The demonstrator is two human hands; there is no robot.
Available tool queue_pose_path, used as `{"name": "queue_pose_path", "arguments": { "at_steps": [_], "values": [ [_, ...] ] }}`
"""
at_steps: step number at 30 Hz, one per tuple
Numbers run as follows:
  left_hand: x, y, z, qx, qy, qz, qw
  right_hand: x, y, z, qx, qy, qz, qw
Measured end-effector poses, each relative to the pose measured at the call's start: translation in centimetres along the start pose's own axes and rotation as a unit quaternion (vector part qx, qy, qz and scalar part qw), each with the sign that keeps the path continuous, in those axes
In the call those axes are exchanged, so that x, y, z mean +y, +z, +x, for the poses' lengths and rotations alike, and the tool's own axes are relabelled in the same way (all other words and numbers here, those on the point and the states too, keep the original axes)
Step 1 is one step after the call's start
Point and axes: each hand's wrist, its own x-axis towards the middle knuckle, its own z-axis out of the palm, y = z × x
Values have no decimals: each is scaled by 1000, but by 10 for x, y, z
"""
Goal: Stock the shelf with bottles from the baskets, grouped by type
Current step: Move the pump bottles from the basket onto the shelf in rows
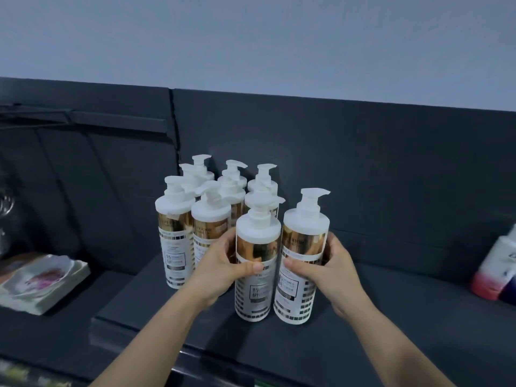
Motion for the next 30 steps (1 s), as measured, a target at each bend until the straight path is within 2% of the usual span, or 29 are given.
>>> {"name": "queue_pose_path", "arguments": {
  "at_steps": [6,11,15,18,20,30],
  "values": [
    [-5,4,7,8,-16,6,1000,12,-10,21,-16,4,0,1000],
    [-2,5,5,11,-4,67,998,20,-16,36,-37,14,-1,999],
    [-4,18,-4,88,29,168,981,24,-19,46,-48,9,2,999],
    [-4,33,-8,181,10,256,949,26,-19,52,-64,-4,-4,998],
    [-3,39,-9,211,-1,290,933,27,-19,55,-74,-9,-4,997],
    [-4,45,2,225,1,275,935,30,-19,64,-89,-12,4,996]
  ]
}}
